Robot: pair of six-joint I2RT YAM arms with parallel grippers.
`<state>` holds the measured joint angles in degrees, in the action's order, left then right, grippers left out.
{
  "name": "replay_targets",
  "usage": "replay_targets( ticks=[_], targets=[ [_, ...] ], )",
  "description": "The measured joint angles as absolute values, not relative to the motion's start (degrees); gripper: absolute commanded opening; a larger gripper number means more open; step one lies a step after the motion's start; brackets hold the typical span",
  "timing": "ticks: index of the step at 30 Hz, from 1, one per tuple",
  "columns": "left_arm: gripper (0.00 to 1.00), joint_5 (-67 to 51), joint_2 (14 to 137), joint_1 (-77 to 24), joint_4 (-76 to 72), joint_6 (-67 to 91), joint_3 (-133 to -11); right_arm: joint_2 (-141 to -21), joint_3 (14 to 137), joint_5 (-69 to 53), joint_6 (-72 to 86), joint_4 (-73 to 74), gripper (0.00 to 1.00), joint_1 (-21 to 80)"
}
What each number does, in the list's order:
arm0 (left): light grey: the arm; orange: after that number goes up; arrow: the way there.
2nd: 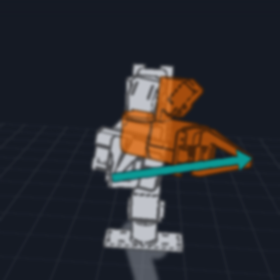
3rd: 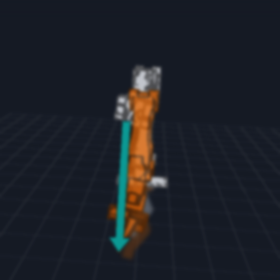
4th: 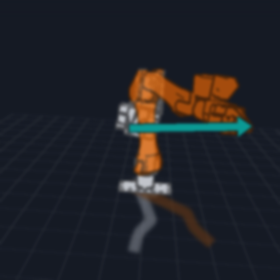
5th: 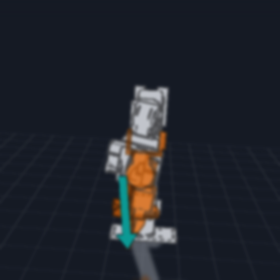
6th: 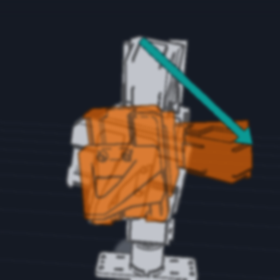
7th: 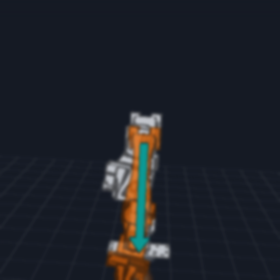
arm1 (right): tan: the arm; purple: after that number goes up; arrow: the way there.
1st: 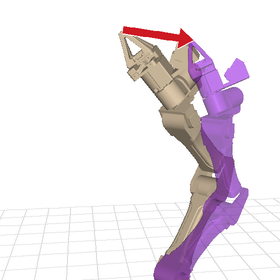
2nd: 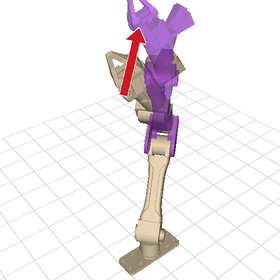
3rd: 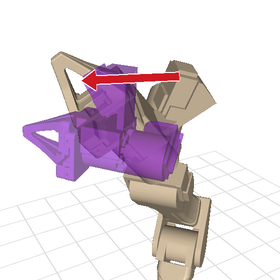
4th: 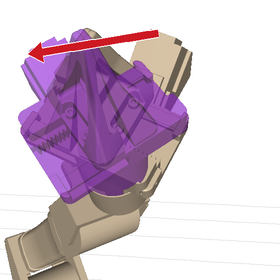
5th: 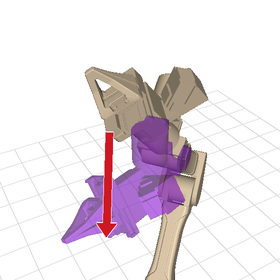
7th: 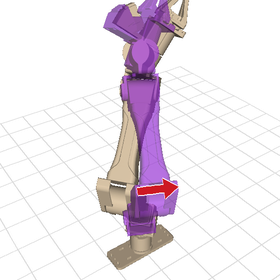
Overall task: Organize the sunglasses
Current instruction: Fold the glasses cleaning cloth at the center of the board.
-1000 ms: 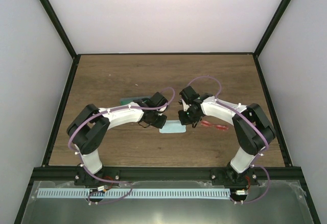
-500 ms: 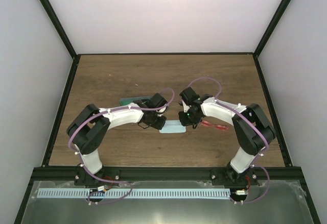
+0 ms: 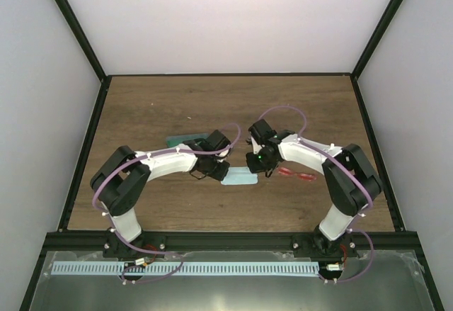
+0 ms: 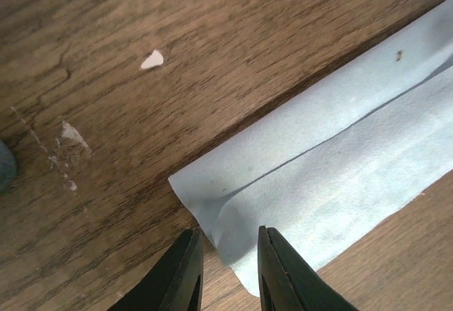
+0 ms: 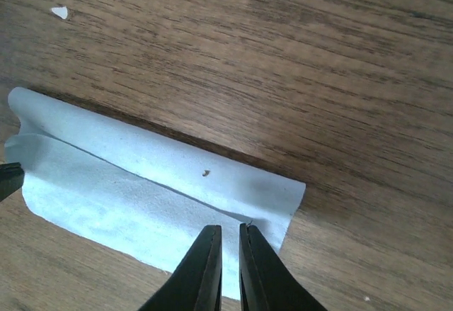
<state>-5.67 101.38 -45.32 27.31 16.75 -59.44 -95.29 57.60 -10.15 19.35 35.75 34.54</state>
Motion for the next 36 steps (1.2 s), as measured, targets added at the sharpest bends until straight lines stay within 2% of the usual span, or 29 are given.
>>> replay_targets(
  ticks=[7, 36],
  targets=[
    [0.24, -6.20, 99.29, -45.32, 25.87, 17.08, -59.35, -98.21, 57.71, -10.76, 19.75, 34.46, 0.03, 34.65],
    [0.24, -6.57, 104.12, -45.32, 25.30, 19.27, -63.35, -95.59, 55.31, -12.32, 21.52, 35.42, 0.05, 37.45]
  ],
)
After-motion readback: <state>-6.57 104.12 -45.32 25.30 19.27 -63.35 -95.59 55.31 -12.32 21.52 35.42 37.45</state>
